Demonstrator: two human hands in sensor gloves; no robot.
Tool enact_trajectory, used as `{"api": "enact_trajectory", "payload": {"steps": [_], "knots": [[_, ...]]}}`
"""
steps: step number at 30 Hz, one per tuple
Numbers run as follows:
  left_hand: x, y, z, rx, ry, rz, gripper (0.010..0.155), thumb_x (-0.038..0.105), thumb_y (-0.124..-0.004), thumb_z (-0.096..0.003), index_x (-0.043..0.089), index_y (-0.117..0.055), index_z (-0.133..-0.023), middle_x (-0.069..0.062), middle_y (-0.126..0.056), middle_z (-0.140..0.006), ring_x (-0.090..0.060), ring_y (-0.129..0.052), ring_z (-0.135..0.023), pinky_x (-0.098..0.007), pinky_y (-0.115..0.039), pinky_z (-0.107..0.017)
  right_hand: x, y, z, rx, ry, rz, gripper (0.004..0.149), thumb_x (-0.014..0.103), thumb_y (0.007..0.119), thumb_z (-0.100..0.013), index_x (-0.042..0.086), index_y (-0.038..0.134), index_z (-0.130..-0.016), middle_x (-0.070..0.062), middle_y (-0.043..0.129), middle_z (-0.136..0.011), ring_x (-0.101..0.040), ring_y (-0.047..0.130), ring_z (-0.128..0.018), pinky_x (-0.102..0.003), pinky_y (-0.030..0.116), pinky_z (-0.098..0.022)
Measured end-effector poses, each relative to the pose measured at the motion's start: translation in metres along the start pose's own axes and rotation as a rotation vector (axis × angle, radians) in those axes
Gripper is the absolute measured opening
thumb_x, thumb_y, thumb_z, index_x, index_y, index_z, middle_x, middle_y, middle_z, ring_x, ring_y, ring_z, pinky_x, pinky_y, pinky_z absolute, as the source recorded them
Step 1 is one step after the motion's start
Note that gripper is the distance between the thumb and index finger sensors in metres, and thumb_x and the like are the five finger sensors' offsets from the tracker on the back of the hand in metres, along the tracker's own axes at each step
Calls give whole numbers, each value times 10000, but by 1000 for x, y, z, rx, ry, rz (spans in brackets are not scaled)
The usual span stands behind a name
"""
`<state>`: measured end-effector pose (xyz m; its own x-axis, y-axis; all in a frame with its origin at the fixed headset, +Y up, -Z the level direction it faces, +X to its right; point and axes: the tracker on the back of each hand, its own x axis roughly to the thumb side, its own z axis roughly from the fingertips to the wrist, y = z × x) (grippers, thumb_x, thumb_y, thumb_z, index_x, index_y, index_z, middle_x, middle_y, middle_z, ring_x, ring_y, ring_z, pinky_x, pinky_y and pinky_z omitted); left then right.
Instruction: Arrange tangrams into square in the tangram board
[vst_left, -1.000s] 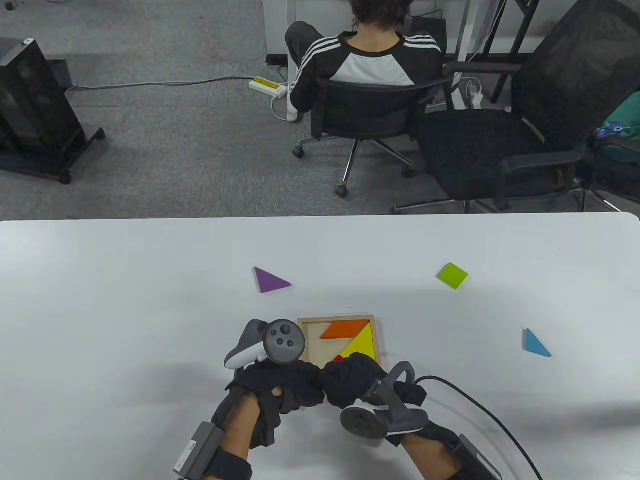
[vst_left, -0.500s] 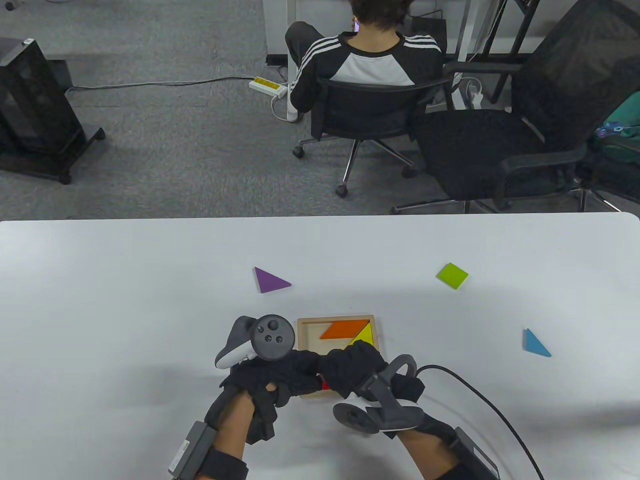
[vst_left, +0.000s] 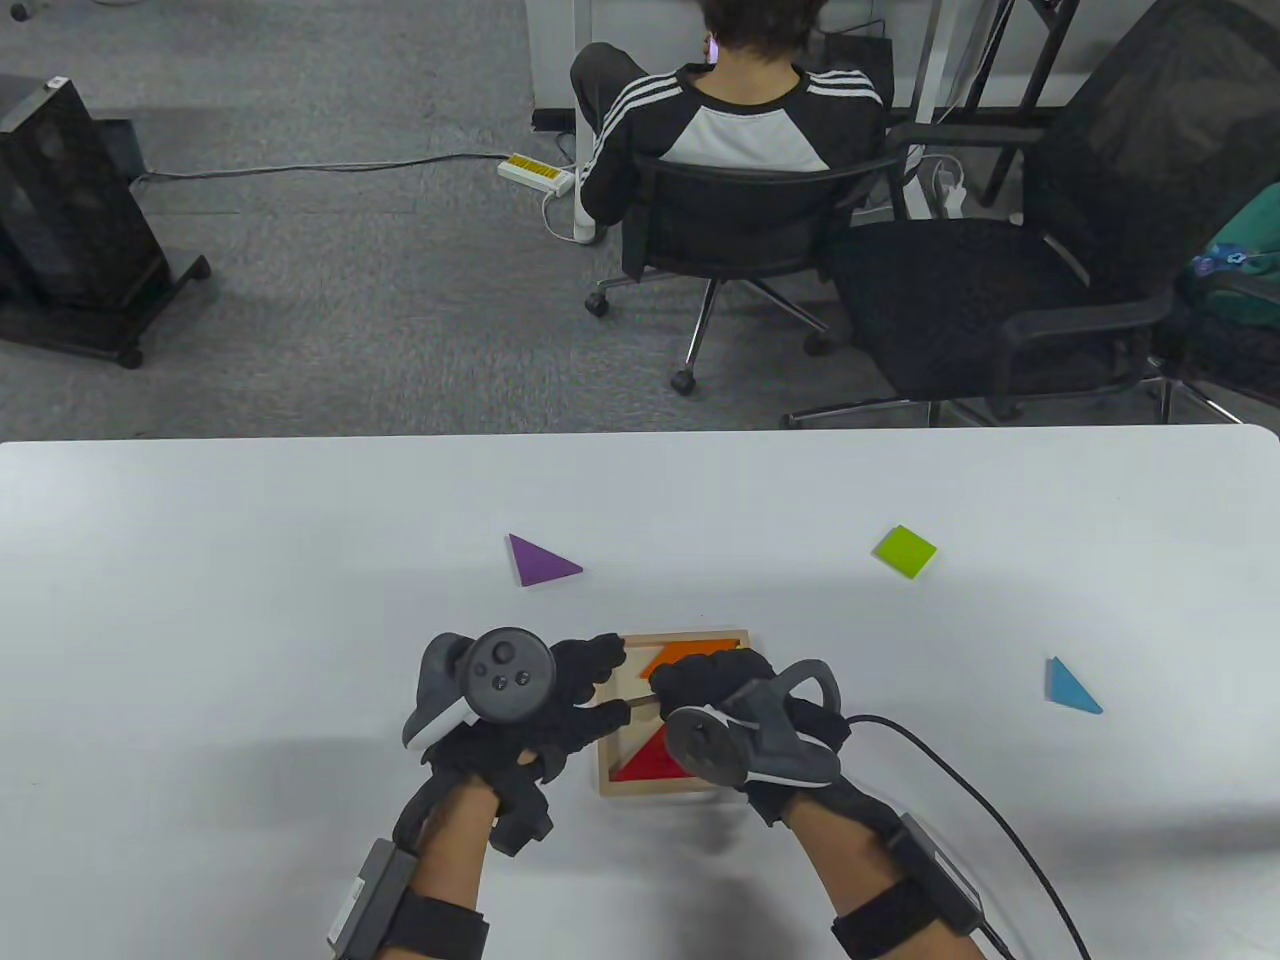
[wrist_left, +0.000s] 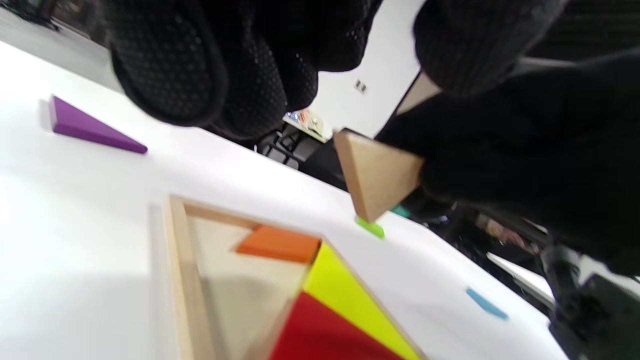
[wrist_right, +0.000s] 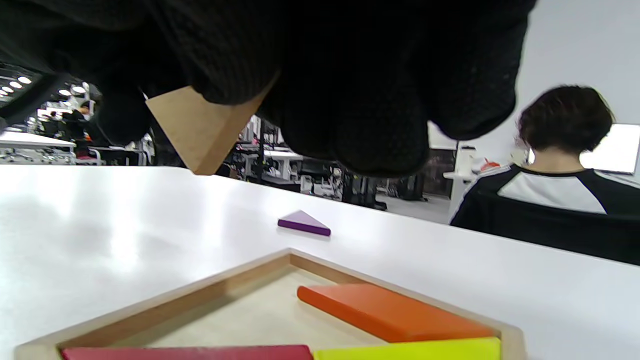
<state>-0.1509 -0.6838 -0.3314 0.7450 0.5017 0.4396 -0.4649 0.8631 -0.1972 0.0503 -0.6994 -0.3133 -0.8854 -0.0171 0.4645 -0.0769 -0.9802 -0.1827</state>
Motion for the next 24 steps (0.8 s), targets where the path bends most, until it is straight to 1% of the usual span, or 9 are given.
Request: {"api": "enact_trajectory", "payload": {"steps": [1,6,11,17,22,24], "knots": [[0,3,2,29,10,3,747,488,-808,-490,63,-646,-1082,-235,-814,-998,-428,-963,-753,-460,-904,-473,-2,2,-4,11,16,9,420,281,797,-460,133,880,-844,-106,971,-779,-310,1032,-587,-564,831,-575],[3,9,5,98,37,-23,738,479,-806,-493,63,-647,-1082,-236,-806,-1005,-433,-956,-765,-464,-899,-476,-12,11,-21,81,58,44,422,278,777,-466,135,873,-851,-104,964,-784,-310,1023,-594,-566,822,-583],[-4,12,6,91,55,-5,731,473,-805,-495,64,-649,-1081,-236,-808,-1004,-432,-959,-762,-462,-900,-475,-19,24,-35,148,98,76,424,277,754,-474,139,865,-859,-102,955,-794,-312,1015,-605,-569,813,-590],[-11,11,8,67,85,3,728,471,-806,-495,63,-655,-1079,-237,-811,-1003,-435,-960,-760,-464,-900,-474,-26,46,-51,280,153,91,422,279,748,-479,148,862,-864,-98,949,-807,-321,1008,-618,-575,800,-606],[-15,9,8,42,101,4,724,471,-804,-497,65,-656,-1078,-238,-810,-1004,-436,-960,-762,-466,-899,-476,-24,62,-60,339,172,71,420,286,749,-480,157,865,-862,-91,946,-813,-324,1000,-629,-580,791,-616],[-16,7,7,27,109,1,726,472,-803,-497,63,-655,-1079,-237,-812,-1003,-438,-959,-763,-467,-897,-479,-23,69,-63,382,180,63,419,288,748,-483,159,865,-863,-89,942,-817,-329,995,-634,-584,785,-620]]}}
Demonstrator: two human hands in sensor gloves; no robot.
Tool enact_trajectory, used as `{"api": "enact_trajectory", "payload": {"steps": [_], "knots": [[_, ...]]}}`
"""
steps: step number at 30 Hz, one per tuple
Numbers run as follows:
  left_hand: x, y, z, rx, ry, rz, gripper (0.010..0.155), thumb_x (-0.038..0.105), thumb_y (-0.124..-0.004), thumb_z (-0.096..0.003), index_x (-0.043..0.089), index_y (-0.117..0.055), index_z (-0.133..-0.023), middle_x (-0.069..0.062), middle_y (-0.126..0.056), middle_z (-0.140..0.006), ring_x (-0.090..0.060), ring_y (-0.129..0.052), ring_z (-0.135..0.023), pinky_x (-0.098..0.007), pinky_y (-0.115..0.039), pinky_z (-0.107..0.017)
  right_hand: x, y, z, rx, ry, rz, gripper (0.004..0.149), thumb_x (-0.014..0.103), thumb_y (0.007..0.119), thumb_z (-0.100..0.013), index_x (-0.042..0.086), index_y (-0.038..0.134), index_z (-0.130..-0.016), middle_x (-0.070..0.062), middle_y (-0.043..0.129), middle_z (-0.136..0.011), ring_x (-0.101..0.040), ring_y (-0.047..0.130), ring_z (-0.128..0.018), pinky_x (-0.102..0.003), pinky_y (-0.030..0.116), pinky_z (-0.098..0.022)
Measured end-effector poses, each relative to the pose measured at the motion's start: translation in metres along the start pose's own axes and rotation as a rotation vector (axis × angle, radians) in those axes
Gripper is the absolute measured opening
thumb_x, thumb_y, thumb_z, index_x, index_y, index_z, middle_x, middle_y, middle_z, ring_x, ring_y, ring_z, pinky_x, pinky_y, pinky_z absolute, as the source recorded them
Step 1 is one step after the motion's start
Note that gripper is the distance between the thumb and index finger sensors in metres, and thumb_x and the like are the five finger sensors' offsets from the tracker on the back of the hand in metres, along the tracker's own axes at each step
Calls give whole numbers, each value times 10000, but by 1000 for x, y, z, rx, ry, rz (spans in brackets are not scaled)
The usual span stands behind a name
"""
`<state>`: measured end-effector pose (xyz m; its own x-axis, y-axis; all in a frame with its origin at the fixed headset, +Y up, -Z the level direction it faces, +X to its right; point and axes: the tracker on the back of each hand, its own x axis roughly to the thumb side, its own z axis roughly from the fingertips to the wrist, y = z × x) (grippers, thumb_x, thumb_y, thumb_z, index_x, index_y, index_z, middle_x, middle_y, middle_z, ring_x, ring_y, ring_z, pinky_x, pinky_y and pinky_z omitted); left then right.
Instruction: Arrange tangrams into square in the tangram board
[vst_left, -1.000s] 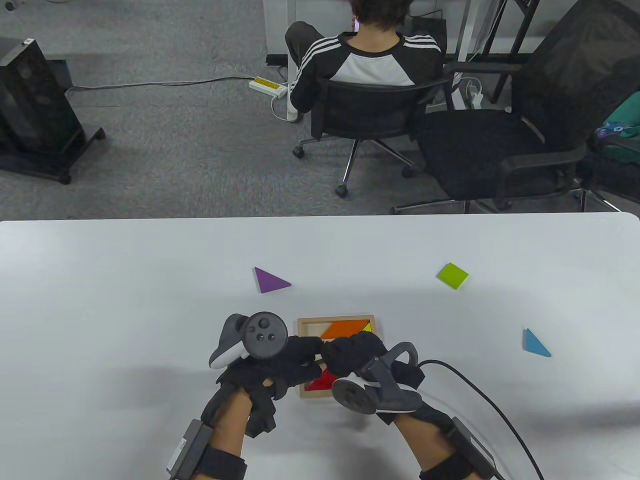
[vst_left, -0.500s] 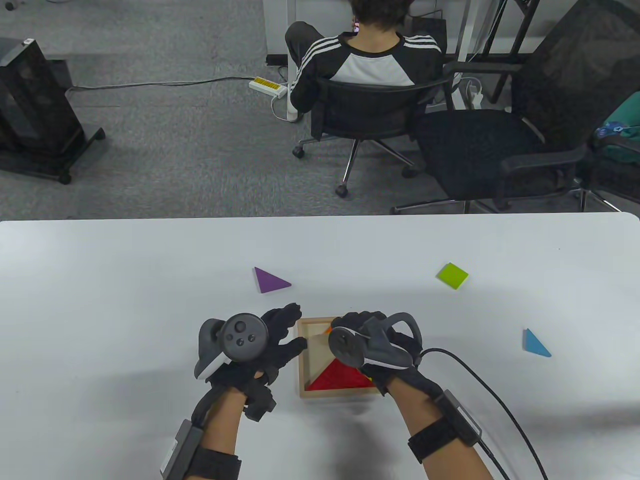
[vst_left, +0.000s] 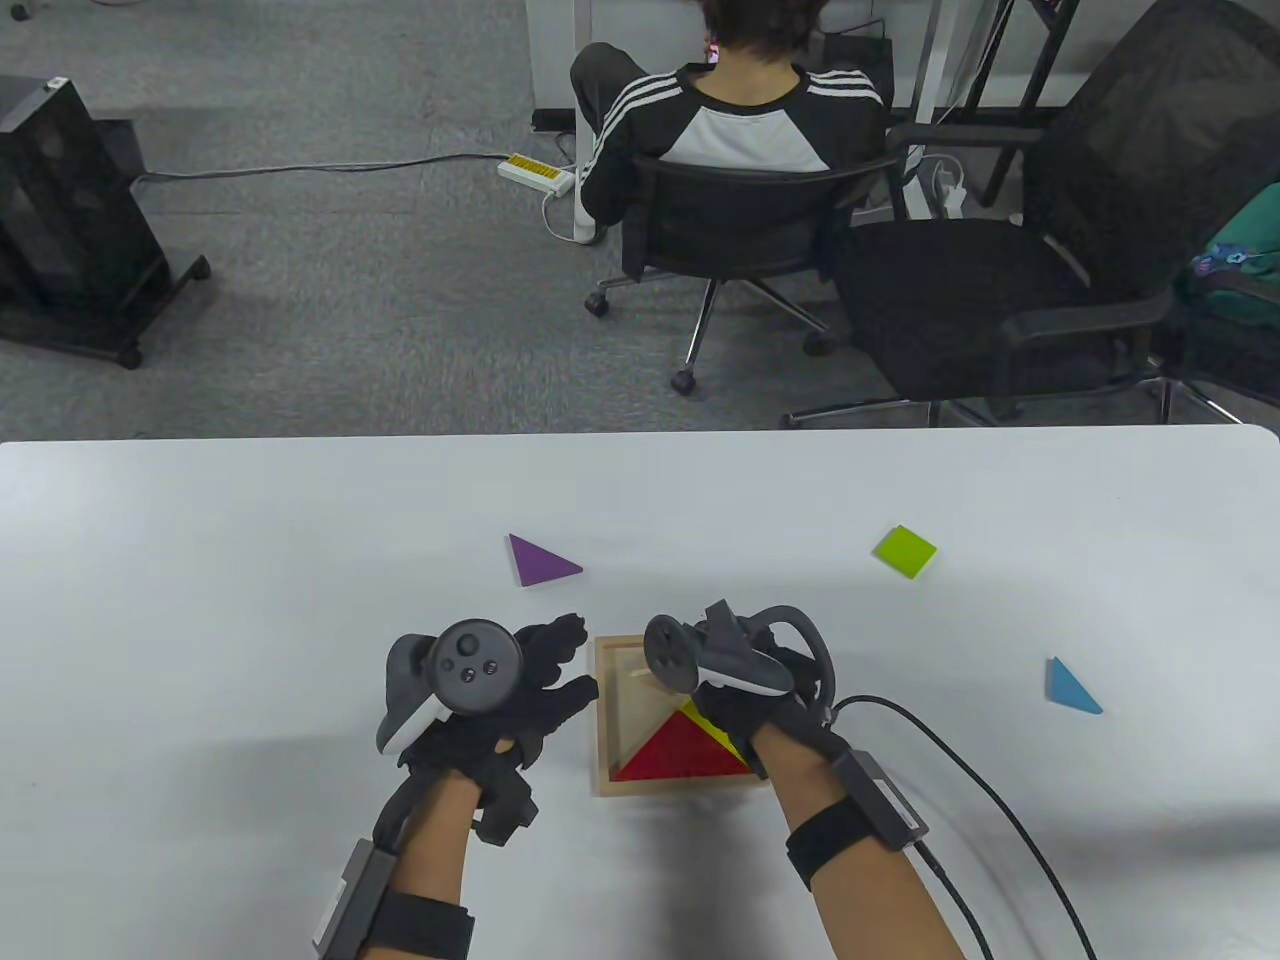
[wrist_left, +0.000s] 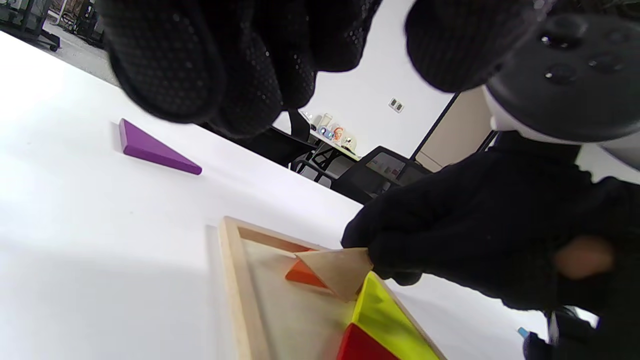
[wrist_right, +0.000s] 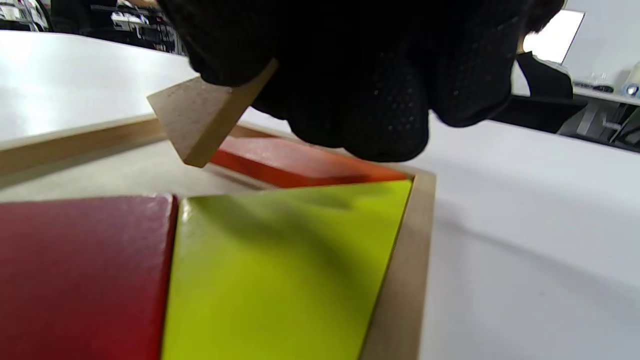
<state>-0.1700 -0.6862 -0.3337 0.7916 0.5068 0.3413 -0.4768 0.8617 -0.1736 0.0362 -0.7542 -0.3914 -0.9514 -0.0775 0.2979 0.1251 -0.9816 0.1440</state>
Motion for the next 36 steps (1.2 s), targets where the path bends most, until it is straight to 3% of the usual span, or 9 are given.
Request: {"api": "enact_trajectory", "payload": {"steps": [12,28,32,36], "knots": [[-8,-3,-1,-47,38,-5,722,475,-797,-500,64,-658,-1078,-243,-811,-1004,-443,-956,-766,-476,-892,-484,5,5,-18,147,74,15,414,290,756,-491,142,876,-858,-104,948,-805,-340,990,-622,-595,778,-617],[-11,-3,0,-66,56,0,721,477,-791,-503,62,-660,-1078,-247,-805,-1009,-448,-953,-769,-484,-888,-490,9,11,-22,143,111,95,402,311,841,-466,143,889,-829,-92,967,-772,-332,1002,-594,-589,790,-603],[-11,-2,0,-70,57,1,722,477,-790,-503,62,-659,-1079,-249,-806,-1008,-450,-953,-769,-485,-888,-489,20,16,-24,73,127,170,470,377,829,-461,137,856,-864,-99,934,-812,-342,979,-630,-599,766,-622],[-12,-2,0,-72,60,-3,721,479,-787,-505,64,-658,-1079,-251,-804,-1010,-448,-953,-769,-486,-888,-489,32,23,-27,90,134,187,649,497,753,-461,119,731,-988,-154,809,-952,-404,888,-760,-642,673,-686]]}}
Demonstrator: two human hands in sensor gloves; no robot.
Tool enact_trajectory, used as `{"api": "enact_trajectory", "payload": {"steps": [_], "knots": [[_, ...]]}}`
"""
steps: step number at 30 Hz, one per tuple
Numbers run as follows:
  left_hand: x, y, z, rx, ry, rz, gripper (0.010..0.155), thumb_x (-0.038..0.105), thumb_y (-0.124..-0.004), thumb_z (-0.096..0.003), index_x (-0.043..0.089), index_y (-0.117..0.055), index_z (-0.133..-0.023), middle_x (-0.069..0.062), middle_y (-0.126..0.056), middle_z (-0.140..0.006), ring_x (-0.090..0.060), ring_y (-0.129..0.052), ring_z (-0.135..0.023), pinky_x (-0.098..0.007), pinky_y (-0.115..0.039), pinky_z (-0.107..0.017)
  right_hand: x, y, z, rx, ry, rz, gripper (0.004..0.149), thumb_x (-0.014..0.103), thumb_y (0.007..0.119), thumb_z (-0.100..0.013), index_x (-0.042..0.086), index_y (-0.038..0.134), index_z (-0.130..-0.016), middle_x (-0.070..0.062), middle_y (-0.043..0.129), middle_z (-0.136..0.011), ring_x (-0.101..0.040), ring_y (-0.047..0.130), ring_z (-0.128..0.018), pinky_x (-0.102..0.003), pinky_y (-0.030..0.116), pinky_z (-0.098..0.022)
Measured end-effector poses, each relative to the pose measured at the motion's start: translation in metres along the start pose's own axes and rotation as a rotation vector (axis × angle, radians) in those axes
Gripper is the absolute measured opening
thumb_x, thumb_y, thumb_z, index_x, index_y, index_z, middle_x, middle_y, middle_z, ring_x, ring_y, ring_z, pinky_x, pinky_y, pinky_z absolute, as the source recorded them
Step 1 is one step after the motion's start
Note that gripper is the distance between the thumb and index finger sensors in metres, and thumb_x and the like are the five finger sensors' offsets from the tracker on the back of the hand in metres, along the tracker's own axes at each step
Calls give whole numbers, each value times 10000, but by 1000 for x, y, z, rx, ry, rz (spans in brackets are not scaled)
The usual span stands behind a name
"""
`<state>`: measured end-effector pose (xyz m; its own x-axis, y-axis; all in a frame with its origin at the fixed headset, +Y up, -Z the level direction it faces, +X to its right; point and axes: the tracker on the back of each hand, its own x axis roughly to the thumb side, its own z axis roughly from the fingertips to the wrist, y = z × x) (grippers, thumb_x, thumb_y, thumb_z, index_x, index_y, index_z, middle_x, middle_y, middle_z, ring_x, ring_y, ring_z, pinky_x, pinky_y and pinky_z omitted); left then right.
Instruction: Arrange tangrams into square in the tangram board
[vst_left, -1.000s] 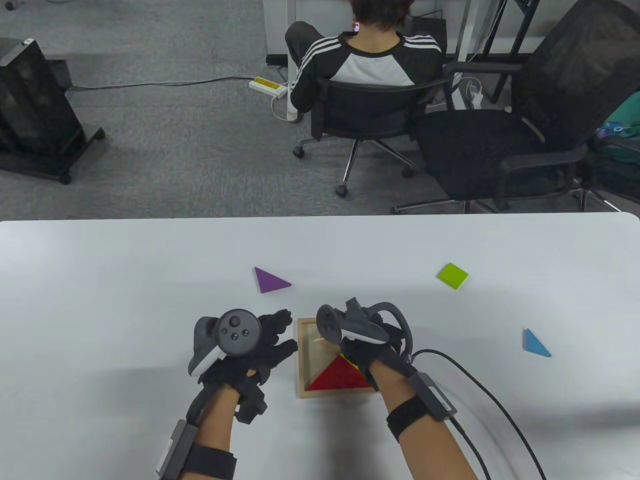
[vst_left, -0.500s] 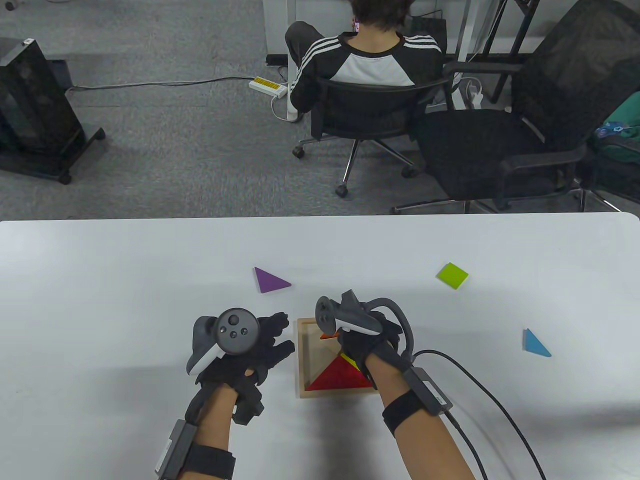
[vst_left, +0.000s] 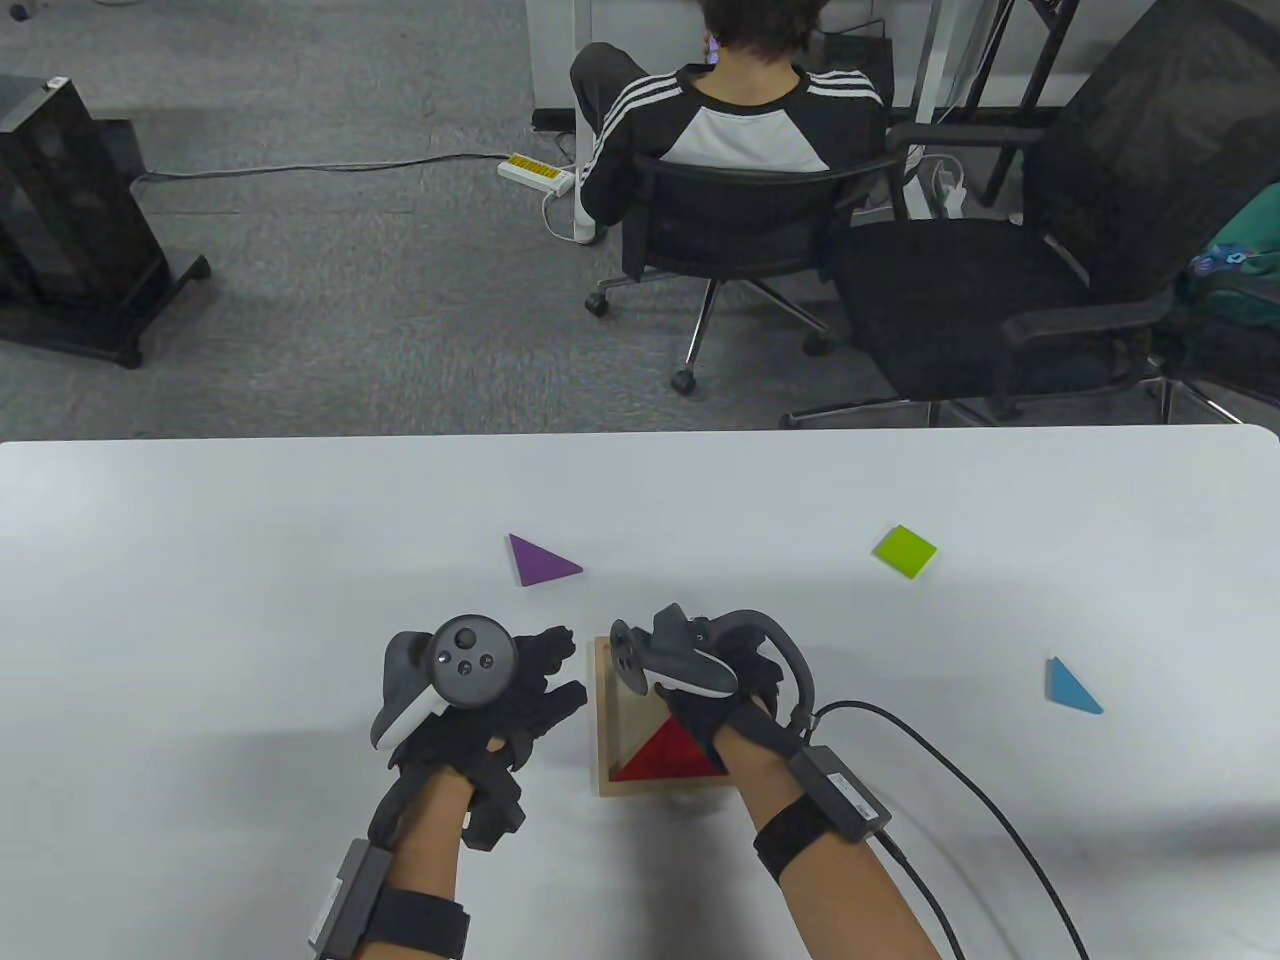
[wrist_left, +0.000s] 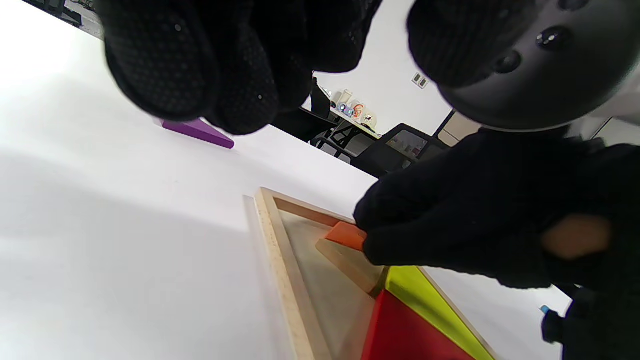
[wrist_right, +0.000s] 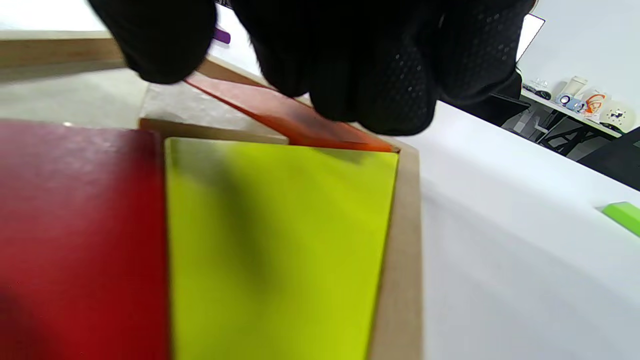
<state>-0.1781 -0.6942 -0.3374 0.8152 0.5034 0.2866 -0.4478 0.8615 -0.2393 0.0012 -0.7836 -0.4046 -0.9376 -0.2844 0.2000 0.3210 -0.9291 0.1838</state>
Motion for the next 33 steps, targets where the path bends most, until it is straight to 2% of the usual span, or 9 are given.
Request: {"api": "enact_trajectory", "payload": {"steps": [2,5,11,23,28,33], "knots": [[0,0,0,0,2,0,720,480,-787,-505,64,-659,-1078,-249,-805,-1009,-448,-953,-770,-486,-887,-490,4,0,2,-13,10,16,730,539,744,-444,115,669,-1034,-184,738,-1011,-436,837,-814,-663,629,-706],[-1,1,1,1,2,2,718,479,-787,-506,63,-660,-1078,-251,-805,-1009,-450,-953,-768,-487,-887,-489,10,3,0,-15,18,64,749,541,767,-430,119,657,-1040,-185,716,-1026,-436,825,-829,-663,622,-713],[-1,2,1,3,5,5,721,480,-786,-505,63,-658,-1080,-251,-803,-1009,-449,-952,-770,-489,-886,-491,8,2,1,11,41,58,734,516,795,-434,121,658,-1038,-184,717,-1026,-433,827,-829,-661,624,-713],[0,5,2,4,7,-4,723,481,-786,-505,62,-657,-1080,-254,-804,-1010,-450,-952,-770,-492,-884,-493,-4,-7,10,-3,59,35,722,506,769,-450,120,648,-1049,-193,711,-1035,-446,821,-839,-663,619,-715],[1,7,4,14,3,-10,723,480,-785,-505,61,-657,-1080,-253,-801,-1012,-452,-950,-771,-494,-883,-493,-25,-13,24,-47,46,-23,703,492,743,-469,126,638,-1060,-209,675,-1074,-474,792,-888,-672,606,-721],[4,9,5,28,-7,-20,719,480,-786,-505,67,-659,-1080,-244,-802,-1015,-451,-949,-774,-493,-883,-494,-56,-31,44,-85,44,-59,674,462,744,-481,172,622,-1077,-212,641,-1110,-485,758,-940,-670,598,-731]]}}
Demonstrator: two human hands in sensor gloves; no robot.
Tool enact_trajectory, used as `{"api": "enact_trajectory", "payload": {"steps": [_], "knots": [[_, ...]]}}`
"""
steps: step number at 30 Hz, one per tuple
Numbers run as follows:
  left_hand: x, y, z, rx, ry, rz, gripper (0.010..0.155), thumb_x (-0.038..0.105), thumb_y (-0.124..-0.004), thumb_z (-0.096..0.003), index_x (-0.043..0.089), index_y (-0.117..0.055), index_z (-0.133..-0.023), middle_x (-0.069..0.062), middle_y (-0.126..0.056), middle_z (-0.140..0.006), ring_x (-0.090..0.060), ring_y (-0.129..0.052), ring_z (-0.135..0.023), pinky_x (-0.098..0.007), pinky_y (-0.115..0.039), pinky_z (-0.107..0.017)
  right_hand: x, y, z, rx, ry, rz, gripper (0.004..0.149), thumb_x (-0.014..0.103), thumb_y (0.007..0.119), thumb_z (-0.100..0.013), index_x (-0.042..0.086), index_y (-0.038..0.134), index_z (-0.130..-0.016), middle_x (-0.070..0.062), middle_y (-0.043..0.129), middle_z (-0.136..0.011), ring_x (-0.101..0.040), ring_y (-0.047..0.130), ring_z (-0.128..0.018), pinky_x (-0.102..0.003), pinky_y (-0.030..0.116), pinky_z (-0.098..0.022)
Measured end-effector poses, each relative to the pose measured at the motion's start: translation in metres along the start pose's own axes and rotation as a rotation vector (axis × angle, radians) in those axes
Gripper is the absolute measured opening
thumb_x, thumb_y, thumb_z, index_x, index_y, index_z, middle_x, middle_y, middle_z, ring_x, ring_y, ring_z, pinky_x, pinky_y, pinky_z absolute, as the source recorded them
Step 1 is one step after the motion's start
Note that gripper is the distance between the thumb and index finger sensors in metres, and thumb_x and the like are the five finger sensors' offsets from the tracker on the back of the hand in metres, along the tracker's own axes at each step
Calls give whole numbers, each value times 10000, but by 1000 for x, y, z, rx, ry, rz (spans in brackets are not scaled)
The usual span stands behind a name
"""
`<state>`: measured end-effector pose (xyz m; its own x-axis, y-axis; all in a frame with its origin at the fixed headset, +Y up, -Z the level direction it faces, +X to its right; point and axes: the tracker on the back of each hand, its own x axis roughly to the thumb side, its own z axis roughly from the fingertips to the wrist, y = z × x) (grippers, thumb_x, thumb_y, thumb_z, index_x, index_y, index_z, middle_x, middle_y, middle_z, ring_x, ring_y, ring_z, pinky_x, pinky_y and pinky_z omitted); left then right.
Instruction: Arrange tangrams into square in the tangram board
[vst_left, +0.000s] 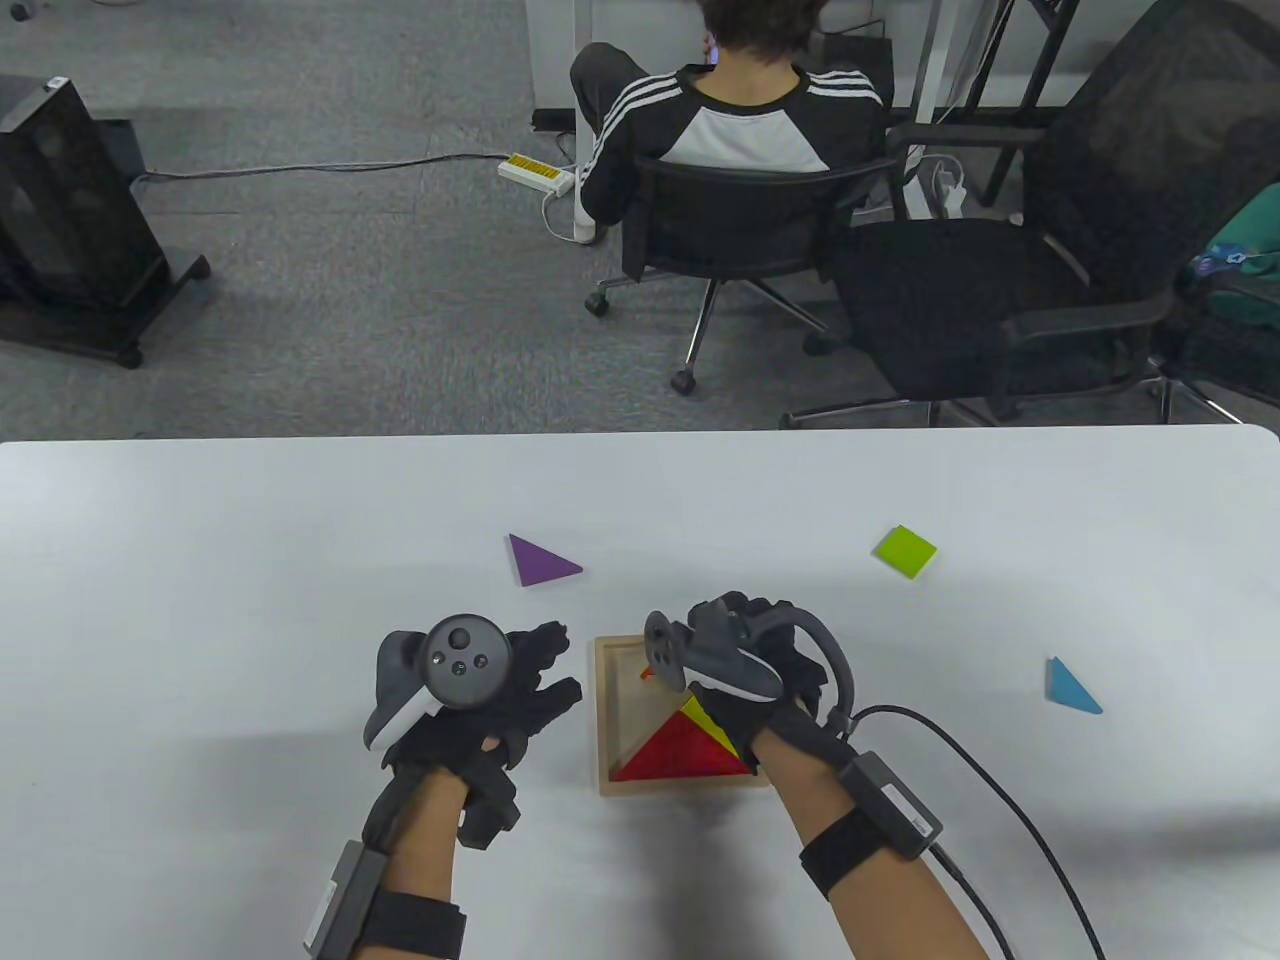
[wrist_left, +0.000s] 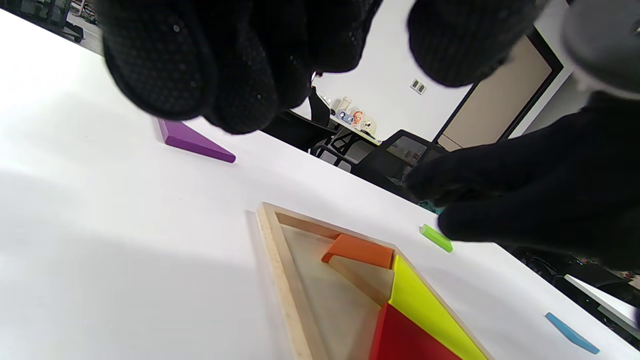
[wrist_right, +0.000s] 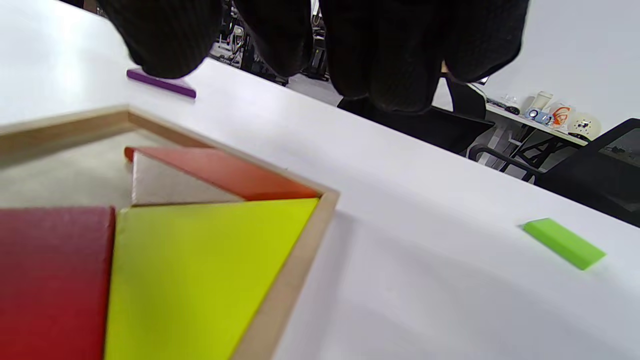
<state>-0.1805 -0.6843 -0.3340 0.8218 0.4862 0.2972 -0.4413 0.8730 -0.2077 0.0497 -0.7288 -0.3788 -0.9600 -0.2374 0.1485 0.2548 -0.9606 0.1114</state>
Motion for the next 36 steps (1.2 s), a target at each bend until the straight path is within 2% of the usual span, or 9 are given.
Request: {"api": "enact_trajectory", "payload": {"steps": [10,18,27,36], "knots": [[6,1,1,16,-22,-25,706,476,-790,-504,92,-663,-1083,-218,-797,-1038,-462,-938,-796,-496,-882,-499,-76,-43,41,-57,68,-36,650,385,787,-488,223,601,-1090,-204,611,-1137,-476,746,-976,-643,621,-739],[7,-2,-1,5,-20,-38,703,474,-791,-504,100,-662,-1085,-217,-787,-1050,-474,-926,-814,-504,-879,-503,-146,-53,68,-51,181,-71,676,349,817,-484,241,567,-1103,-208,581,-1150,-480,727,-995,-644,657,-722],[7,-5,-2,-7,-13,-54,700,471,-792,-504,102,-665,-1085,-233,-780,-1051,-477,-921,-818,-508,-876,-506,-209,-26,74,-16,322,-111,689,322,831,-480,254,547,-1105,-211,571,-1151,-476,727,-998,-638,680,-713],[6,-10,-3,-25,-8,-69,704,469,-792,-504,105,-654,-1091,-244,-772,-1054,-481,-918,-820,-510,-874,-507,-263,30,69,93,476,-160,676,284,837,-481,267,555,-1095,-206,573,-1147,-469,738,-994,-626,699,-708]]}}
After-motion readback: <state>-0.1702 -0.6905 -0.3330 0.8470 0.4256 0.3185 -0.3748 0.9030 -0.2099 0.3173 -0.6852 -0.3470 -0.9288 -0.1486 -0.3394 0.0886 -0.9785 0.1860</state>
